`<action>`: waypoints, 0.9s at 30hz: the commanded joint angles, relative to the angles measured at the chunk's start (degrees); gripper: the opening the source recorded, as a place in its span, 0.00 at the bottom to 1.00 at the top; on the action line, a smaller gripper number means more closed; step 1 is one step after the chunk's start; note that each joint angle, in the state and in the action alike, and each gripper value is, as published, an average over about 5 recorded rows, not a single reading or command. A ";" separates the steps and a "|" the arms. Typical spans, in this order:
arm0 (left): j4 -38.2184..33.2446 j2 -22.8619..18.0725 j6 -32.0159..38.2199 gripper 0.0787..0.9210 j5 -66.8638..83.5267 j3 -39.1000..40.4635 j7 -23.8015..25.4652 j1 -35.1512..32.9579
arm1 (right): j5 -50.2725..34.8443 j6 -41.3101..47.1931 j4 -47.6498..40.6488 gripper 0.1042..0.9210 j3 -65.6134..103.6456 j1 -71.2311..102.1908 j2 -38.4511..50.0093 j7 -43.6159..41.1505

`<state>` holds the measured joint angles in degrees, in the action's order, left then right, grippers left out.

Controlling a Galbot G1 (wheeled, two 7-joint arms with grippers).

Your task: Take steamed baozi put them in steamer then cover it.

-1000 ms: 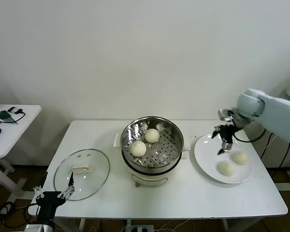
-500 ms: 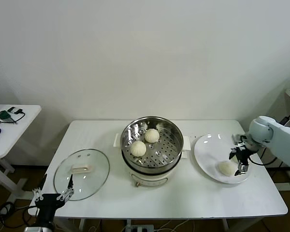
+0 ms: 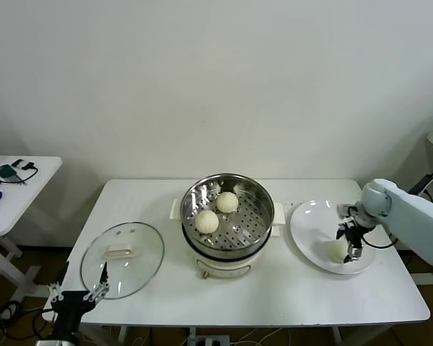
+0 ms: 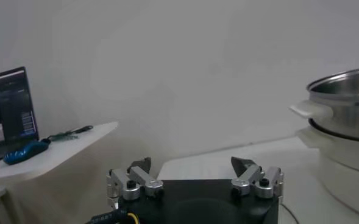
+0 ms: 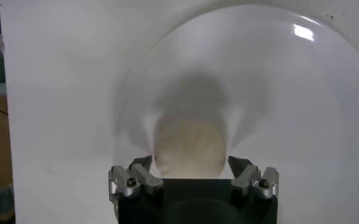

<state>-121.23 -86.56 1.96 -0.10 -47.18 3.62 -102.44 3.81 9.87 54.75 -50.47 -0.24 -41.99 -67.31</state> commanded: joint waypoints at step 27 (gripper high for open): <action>-0.59 0.16 0.04 0.88 0.30 0.55 0.06 -0.66 | 2.57 -37.71 8.82 0.65 -24.64 -43.74 -11.98 -8.77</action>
<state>-121.75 -86.31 2.05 0.16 -46.73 3.66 -102.94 6.37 -12.81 59.78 -65.45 -26.16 -47.72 -73.55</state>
